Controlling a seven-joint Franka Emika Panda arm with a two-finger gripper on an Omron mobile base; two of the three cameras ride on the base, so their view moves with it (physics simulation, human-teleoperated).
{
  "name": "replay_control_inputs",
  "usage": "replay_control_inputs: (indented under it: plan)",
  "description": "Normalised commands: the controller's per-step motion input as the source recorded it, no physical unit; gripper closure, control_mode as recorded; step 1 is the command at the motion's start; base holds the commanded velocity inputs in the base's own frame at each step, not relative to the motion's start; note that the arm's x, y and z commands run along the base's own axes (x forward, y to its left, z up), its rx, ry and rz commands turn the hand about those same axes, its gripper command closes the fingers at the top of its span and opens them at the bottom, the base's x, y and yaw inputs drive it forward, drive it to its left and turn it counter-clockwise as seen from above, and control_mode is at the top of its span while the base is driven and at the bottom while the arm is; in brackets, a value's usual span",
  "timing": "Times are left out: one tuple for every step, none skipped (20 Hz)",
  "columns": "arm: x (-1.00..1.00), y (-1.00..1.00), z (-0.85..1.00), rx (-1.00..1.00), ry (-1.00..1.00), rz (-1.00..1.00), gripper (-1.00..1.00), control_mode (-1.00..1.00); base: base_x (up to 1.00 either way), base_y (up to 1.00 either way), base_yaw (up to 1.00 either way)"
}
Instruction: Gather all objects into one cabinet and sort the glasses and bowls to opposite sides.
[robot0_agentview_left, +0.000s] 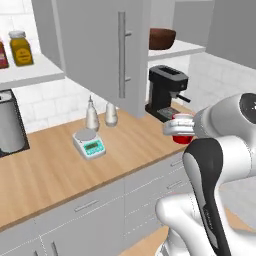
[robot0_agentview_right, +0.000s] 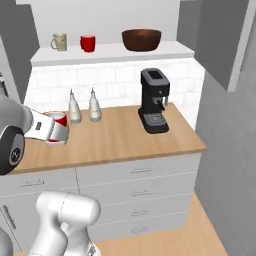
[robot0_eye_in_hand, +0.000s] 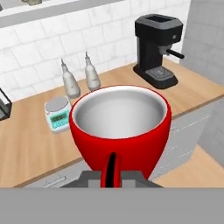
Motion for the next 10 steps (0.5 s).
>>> replay_control_inputs:
  plan:
    - [0.0,0.0,0.0,0.0,0.0,0.0,1.0,1.0,0.34,-0.49,0.45]
    - [0.0,0.0,0.0,0.0,0.0,0.0,1.0,1.0,0.27,-0.6,0.42]
    - [0.0,0.0,0.0,0.0,0.0,0.0,1.0,1.0,0.14,-0.73,0.38]
    - [0.0,0.0,0.0,0.0,0.0,0.0,1.0,1.0,0.0,-0.82,0.32]
    - [0.0,0.0,0.0,0.0,0.0,0.0,1.0,1.0,0.0,-0.93,0.29]
    - [0.0,0.0,0.0,0.0,0.0,0.0,1.0,1.0,-0.01,-0.97,0.26]
    - [0.0,0.0,0.0,0.0,0.0,0.0,1.0,1.0,-0.04,-0.86,0.25]
    - [0.0,0.0,0.0,0.0,0.0,0.0,1.0,1.0,0.0,-0.72,0.26]
    - [0.0,0.0,0.0,0.0,0.0,0.0,1.0,1.0,0.0,-0.61,0.26]
    - [0.0,0.0,0.0,0.0,0.0,0.0,1.0,1.0,0.28,-0.52,0.28]
